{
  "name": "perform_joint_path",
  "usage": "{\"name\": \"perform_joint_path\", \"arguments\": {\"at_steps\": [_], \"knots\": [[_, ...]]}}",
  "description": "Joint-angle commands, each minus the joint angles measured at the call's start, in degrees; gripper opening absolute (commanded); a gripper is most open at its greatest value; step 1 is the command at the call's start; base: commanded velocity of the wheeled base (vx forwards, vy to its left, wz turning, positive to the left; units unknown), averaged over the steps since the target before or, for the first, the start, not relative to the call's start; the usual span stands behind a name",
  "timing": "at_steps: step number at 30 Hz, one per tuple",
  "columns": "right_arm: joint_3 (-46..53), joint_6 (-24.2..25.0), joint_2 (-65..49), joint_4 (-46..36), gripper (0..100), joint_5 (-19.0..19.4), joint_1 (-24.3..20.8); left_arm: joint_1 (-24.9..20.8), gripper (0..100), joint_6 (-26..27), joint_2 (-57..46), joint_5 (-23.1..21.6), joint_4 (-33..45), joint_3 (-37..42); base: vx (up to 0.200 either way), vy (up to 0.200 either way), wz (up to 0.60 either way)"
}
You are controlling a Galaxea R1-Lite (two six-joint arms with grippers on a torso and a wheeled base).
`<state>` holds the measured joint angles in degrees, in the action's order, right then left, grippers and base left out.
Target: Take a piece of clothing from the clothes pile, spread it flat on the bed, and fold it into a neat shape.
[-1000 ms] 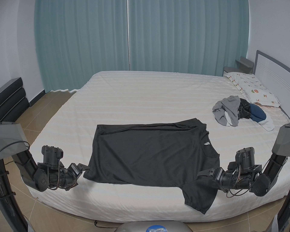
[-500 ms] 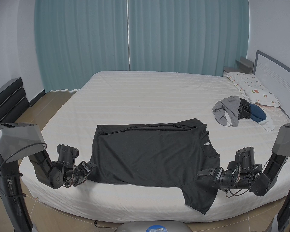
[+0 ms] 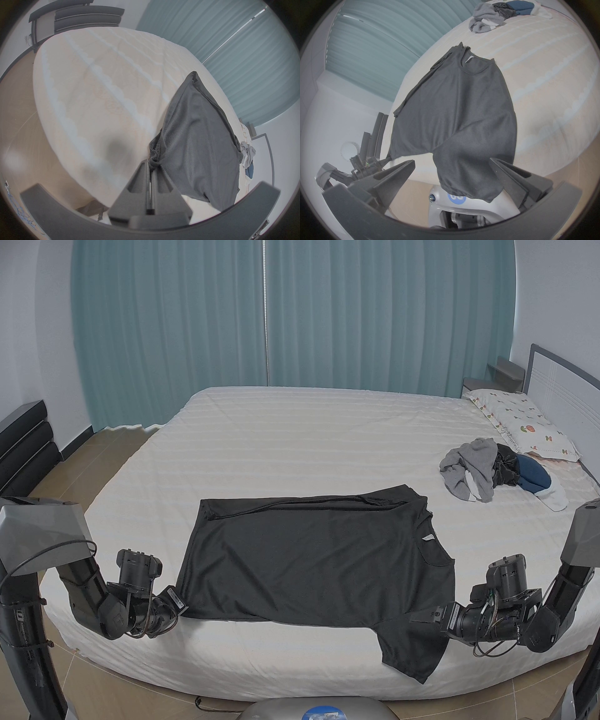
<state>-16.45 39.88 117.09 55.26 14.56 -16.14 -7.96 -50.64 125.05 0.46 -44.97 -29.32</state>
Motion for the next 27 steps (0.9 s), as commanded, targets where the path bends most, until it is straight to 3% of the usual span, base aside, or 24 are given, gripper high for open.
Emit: {"name": "perform_joint_path", "arguments": {"at_steps": [1, 7, 27], "knots": [[1.5, -2.52, 3.06, 0.29, 100, -0.41, 0.58, 1.37, 0, 0.28, -4.38, -0.11, -0.03, 3.65, 0.0, 0.0, 0.0], [1.77, -4.46, 5.87, 0.46, 100, -1.46, 0.76, 3.3, 0, 2.74, -4.55, -0.29, 0.06, 4.88, 0.0, 0.0, 0.0], [1.59, -5.42, 6.13, 0.46, 100, -1.99, 1.73, 3.48, 0, 2.83, -4.2, -0.9, -0.12, 4.8, 0.0, 0.0, 0.0]]}}
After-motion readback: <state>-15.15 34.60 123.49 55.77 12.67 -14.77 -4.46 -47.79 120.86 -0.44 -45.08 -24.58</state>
